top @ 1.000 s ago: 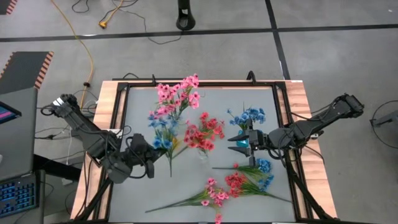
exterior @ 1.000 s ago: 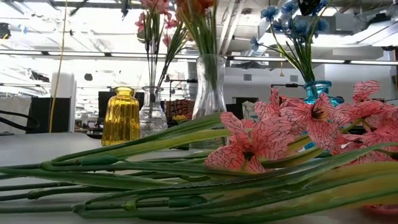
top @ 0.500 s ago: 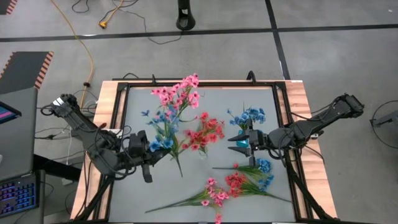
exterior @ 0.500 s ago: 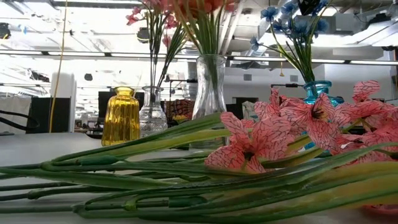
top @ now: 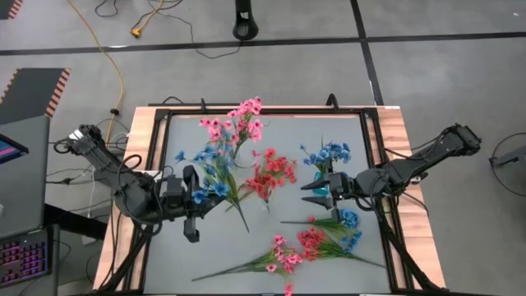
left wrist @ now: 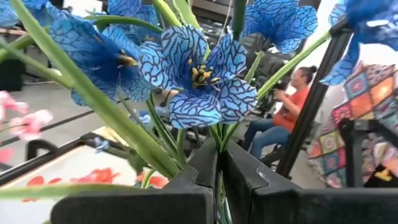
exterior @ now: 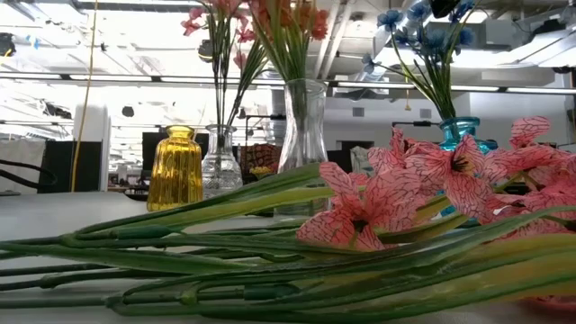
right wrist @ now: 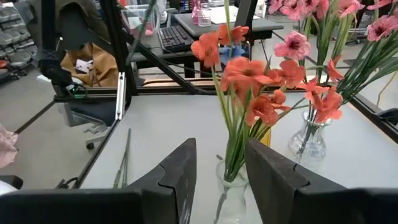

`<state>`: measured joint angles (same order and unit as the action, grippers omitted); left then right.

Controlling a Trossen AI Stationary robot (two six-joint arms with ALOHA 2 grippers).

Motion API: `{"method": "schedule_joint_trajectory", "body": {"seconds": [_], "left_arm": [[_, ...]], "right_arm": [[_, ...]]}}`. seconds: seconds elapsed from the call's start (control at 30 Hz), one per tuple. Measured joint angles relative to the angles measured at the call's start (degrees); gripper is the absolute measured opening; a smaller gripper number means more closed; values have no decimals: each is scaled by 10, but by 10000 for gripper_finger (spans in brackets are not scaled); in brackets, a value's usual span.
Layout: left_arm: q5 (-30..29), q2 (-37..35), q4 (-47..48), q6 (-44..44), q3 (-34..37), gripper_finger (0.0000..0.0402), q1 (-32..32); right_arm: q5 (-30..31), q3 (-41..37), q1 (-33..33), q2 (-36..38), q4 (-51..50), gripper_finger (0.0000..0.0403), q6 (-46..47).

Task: Sort flowers into vase by color
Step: Put the left blue flowers into the blue vase

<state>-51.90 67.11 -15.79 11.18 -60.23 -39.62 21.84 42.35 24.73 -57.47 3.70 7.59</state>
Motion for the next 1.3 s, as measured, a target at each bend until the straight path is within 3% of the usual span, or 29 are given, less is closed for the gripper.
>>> {"method": "schedule_joint_trajectory", "body": {"seconds": [0.27,0.53,0.83,1.13,1.3], "left_arm": [[51,0,-4,-6,0,0,32],[130,0,84,2,0,0,46],[224,0,202,137,0,0,51],[247,3,438,355,0,0,56],[265,3,457,371,0,0,56]], "right_arm": [[0,0,0,0,0,162,0],[0,0,0,0,0,162,0],[0,0,0,0,0,162,0],[0,0,0,0,0,162,0],[1,0,0,0,0,162,0]]}}
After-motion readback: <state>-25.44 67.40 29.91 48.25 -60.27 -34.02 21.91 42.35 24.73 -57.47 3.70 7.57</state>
